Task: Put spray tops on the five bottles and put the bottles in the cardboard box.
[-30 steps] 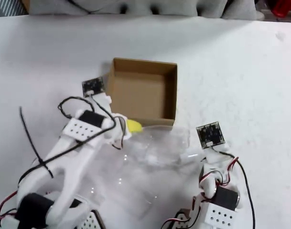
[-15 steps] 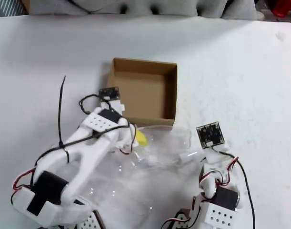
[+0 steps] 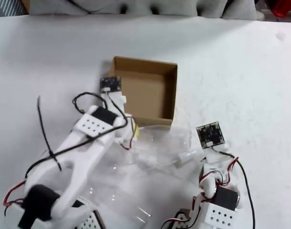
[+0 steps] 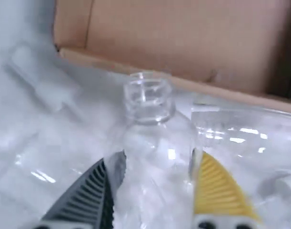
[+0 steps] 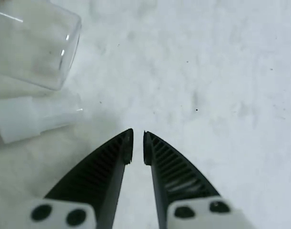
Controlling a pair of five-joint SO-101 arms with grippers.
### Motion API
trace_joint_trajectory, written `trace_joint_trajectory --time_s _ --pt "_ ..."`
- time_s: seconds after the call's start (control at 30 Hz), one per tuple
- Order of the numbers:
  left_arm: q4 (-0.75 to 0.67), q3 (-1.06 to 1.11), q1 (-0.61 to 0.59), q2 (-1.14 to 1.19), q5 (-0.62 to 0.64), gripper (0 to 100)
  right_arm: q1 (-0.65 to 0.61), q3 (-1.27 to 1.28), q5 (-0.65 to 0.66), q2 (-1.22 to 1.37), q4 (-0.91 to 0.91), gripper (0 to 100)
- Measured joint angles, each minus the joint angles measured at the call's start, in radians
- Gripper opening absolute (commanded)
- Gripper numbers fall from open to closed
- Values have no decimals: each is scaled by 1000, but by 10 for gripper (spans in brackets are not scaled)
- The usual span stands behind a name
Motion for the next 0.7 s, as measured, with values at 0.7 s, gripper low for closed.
trace_joint_trajectory --time_s 0.7 --pt "-287 141 -631 -193 -204 24 0 0 2 0 0 17"
